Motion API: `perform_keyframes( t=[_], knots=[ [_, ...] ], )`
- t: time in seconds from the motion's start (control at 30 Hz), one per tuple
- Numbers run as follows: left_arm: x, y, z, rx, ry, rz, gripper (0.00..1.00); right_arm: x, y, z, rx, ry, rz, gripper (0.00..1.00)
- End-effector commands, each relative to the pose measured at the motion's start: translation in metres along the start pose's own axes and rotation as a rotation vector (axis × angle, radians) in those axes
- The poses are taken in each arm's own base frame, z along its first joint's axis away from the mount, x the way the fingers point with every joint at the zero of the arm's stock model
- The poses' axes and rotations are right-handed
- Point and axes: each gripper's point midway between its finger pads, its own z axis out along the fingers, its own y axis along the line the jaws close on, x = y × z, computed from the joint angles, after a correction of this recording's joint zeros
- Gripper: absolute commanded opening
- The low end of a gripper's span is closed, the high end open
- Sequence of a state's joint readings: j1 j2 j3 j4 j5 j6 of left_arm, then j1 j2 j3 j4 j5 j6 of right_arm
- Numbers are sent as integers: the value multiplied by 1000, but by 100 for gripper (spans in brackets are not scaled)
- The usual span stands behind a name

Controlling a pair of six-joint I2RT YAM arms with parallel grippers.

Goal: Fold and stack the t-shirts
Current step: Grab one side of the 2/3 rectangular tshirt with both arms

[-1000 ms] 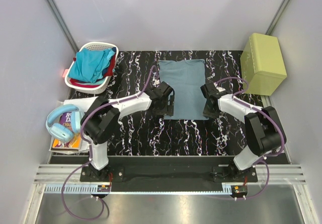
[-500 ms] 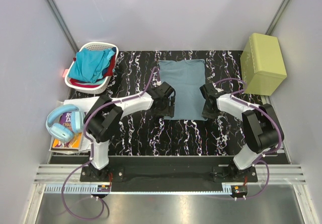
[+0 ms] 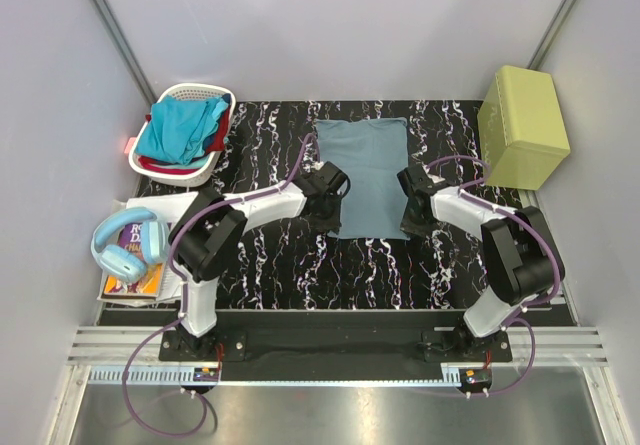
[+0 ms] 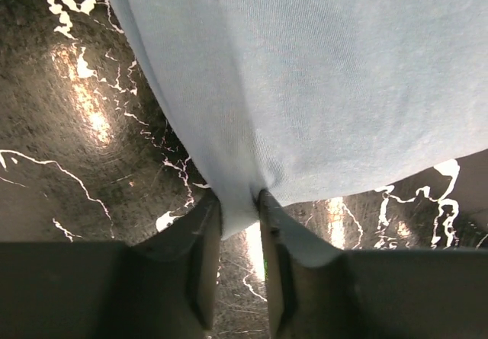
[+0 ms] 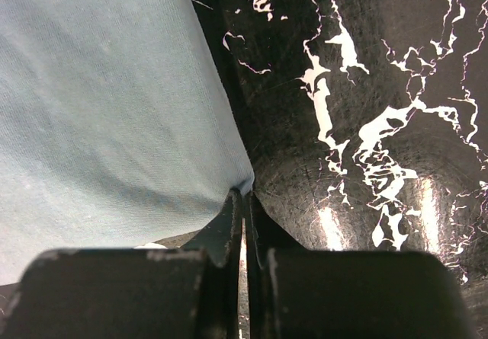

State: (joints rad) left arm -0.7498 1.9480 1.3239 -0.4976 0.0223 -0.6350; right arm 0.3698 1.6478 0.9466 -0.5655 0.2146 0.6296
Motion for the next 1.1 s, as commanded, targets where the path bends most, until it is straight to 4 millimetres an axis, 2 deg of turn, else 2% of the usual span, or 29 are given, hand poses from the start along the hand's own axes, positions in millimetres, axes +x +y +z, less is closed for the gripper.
perform_keyframes(
  t=[0.0,0.03,0.13,0.3,0.4,0.5,0.53,0.67,0.73,0.9,1.07],
  knots=[
    [-7,-16,-8,55,-24,17,22,14,-5,1,-4,38,15,0],
    [-5,-14,-7,52,-19,18,14,15,-6,1,-4,38,20,0],
    [0,-12,-9,50,-13,20,0,18,-8,-2,-5,44,24,0],
    [9,-3,-17,32,-11,23,0,20,-10,-9,-15,42,33,0],
    [19,3,-28,23,-6,14,0,24,-10,-19,-36,52,44,0],
    [32,9,-42,26,6,-1,0,31,-13,-29,-56,62,54,0],
    [42,15,-43,15,27,-5,0,33,-13,-33,-63,61,54,0],
    [63,13,-63,41,36,-10,0,48,-23,-46,-61,71,56,0],
    [78,14,-65,37,67,1,0,58,-28,-50,-49,89,54,0],
    [105,11,-74,45,117,27,0,66,-29,-69,-64,77,73,0],
    [117,18,-80,21,129,44,0,80,-32,-78,-54,87,51,0]
  ],
)
